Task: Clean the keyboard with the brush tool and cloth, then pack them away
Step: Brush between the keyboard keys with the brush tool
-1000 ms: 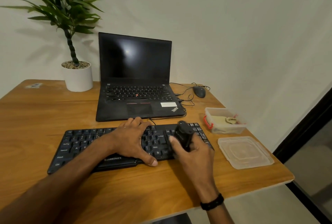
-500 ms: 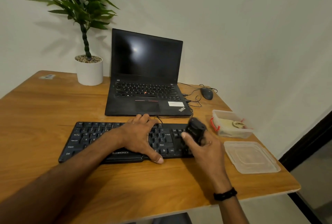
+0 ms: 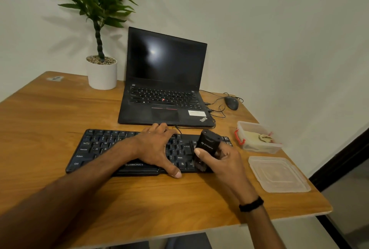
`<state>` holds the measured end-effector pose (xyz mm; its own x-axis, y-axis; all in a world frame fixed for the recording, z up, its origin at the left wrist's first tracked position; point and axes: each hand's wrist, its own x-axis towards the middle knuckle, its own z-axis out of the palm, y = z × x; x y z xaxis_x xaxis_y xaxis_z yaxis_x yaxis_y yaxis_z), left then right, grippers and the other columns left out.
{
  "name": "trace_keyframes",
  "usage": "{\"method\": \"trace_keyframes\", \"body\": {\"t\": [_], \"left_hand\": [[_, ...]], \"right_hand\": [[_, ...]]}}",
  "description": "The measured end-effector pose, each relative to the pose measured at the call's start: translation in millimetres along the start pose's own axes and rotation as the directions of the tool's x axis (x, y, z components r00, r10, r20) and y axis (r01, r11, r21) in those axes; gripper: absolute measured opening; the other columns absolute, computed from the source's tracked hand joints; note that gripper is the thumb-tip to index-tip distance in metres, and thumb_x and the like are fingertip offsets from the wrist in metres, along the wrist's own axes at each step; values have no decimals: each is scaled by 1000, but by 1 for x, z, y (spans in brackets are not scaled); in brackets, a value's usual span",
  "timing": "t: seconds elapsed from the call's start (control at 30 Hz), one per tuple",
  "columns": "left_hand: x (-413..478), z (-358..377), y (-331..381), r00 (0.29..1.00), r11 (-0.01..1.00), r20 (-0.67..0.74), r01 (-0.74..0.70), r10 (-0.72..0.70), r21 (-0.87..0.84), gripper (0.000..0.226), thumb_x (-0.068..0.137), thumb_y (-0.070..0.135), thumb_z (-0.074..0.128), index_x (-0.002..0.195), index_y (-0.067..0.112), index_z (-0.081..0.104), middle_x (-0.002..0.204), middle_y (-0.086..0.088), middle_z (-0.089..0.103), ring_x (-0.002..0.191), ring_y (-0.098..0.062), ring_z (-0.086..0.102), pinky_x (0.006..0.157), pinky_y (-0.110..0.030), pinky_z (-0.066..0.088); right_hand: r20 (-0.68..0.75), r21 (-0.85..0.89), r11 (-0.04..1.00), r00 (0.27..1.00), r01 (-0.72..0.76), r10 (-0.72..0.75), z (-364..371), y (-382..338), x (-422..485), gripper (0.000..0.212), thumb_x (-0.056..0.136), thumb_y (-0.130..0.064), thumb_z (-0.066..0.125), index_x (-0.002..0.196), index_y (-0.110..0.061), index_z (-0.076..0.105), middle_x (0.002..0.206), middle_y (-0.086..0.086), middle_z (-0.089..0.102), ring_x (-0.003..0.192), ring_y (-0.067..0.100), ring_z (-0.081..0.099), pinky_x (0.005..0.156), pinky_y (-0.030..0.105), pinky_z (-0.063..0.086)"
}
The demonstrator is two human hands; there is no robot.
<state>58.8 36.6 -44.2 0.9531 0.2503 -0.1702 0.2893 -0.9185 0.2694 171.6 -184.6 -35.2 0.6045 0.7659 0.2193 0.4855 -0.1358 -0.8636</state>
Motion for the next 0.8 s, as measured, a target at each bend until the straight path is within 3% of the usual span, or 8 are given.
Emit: {"method": "trace_keyframes", "body": {"t": [0.13, 0.2, 0.33, 0.4, 0.47, 0.6, 0.73, 0.8], "left_hand": [[-2, -1, -3, 1000, 1000, 2, 5, -5, 1, 140, 53, 91, 72, 161, 31, 9, 145, 4, 26, 137, -20, 25, 121, -42, 25], [-2, 1, -2, 1000, 1000, 11, 8, -8, 5, 141, 52, 91, 72, 162, 30, 7, 150, 2, 24, 141, -23, 23, 123, -46, 23], [-2, -1, -1, 1000, 1000, 16, 7, -7, 8, 140, 54, 90, 72, 162, 30, 6, 150, 2, 24, 140, -22, 24, 123, -46, 25], [-1, -1, 0, 1000, 1000, 17, 3, -3, 10, 140, 54, 90, 72, 162, 30, 6, 148, 3, 24, 139, -21, 24, 122, -45, 25], [0, 0, 0, 1000, 1000, 23, 1, -1, 10, 142, 52, 93, 70, 162, 30, 6, 150, 3, 23, 141, -23, 23, 122, -47, 25], [0, -1, -1, 1000, 1000, 16, 0, 0, 24, 141, 51, 94, 70, 161, 31, 8, 148, 3, 25, 139, -22, 25, 121, -45, 27], [0, 0, -1, 1000, 1000, -5, -3, 3, 24, 140, 52, 93, 70, 161, 30, 8, 145, 3, 27, 137, -22, 27, 120, -43, 29], [0, 0, 1, 1000, 1000, 4, -7, 7, 16, 141, 51, 93, 70, 162, 31, 7, 146, 3, 26, 139, -22, 26, 121, -45, 28]], "right_hand": [[35, 120, 992, 999, -45, 41, -2, 2, -2, 20, 84, -21, 74, 104, -22, 68, 92, -13, 75, 87, 3, 71, 65, 16, 55], [-125, 212, 976, 990, -37, 64, -12, 5, -1, 19, 84, -24, 73, 102, -22, 69, 93, -13, 75, 88, 6, 72, 65, 18, 56], [-429, 246, 967, 887, -67, 171, -17, 17, -6, 37, 82, -33, 75, 117, -24, 66, 99, -7, 73, 91, 1, 69, 69, 21, 57], [-505, 143, 986, 851, -84, 146, -9, 17, -14, 45, 85, -32, 74, 127, -25, 58, 99, -11, 68, 91, 4, 69, 67, 19, 56], [-559, -9, 996, 826, -90, 70, 6, 12, -23, 48, 87, -31, 71, 131, -24, 52, 93, -19, 61, 87, -3, 65, 59, 12, 51], [-436, -69, 997, 900, -18, -14, 37, 2, -31, 40, 88, -30, 71, 122, -33, 50, 92, -20, 62, 87, -16, 61, 62, 7, 51], [-578, -52, 995, 815, -82, 38, 18, 4, -22, 39, 89, -32, 69, 124, -30, 51, 97, -11, 66, 80, -6, 63, 57, 2, 45], [-520, -42, 998, 854, -49, 20, 14, 6, -22, 38, 89, -32, 70, 121, -36, 52, 98, -15, 66, 87, -3, 65, 60, 7, 49]]}}
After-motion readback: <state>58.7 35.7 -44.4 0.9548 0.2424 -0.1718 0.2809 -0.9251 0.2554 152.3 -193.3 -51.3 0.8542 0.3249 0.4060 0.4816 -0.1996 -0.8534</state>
